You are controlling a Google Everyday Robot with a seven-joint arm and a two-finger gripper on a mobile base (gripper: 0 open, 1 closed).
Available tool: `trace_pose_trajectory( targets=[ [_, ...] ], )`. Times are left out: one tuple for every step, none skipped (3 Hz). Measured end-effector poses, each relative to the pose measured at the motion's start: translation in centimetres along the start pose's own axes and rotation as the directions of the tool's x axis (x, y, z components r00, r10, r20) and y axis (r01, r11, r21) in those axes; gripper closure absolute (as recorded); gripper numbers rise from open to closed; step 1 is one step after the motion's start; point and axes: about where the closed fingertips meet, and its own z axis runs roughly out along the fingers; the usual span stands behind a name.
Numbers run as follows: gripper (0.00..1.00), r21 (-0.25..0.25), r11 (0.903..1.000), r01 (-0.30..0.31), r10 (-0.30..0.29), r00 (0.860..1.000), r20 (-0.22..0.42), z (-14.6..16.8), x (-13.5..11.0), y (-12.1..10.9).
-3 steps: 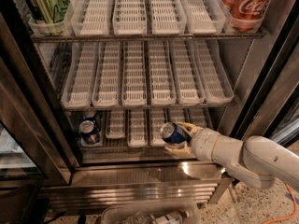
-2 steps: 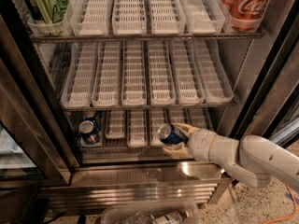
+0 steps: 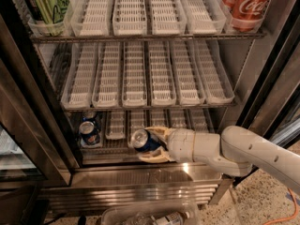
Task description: Pick pepsi can from bottom shelf of fridge
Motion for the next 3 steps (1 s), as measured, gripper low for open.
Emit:
trace_pose_trajectory(
  targets=[
    [1.0, -0.119, 0.9917, 0.048, -0.038, 0.996, 0.08, 1.2, -4.4, 2.0],
    [1.0, -0.176, 0.9805, 0.088, -0.07, 0.992, 0.105, 1.0, -7.5, 3.4],
    [1.0, -0.179, 0.9797, 0.091, -0.073, 0.992, 0.107, 1.0, -7.7, 3.5]
  ],
)
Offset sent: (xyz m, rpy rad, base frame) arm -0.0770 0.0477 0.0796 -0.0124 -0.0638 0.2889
